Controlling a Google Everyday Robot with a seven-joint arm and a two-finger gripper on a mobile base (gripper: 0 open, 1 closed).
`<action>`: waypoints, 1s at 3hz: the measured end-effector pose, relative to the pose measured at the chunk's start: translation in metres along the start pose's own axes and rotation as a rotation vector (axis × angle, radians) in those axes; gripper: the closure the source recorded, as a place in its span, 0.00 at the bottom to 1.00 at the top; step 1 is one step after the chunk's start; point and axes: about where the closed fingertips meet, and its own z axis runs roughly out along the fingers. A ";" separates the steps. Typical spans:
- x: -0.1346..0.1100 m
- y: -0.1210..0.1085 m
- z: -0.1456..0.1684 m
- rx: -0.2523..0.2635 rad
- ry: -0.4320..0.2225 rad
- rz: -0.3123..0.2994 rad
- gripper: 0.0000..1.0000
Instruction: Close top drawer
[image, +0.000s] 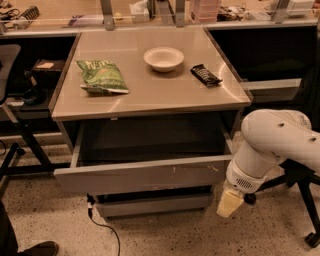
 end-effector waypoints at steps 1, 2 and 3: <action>0.000 0.000 0.000 0.001 0.000 0.000 0.66; -0.011 -0.011 -0.002 0.047 -0.009 0.002 0.89; -0.027 -0.027 -0.003 0.081 -0.023 -0.007 1.00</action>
Offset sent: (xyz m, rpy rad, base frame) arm 0.0351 0.0112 0.0047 -0.0304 -0.1033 -0.0230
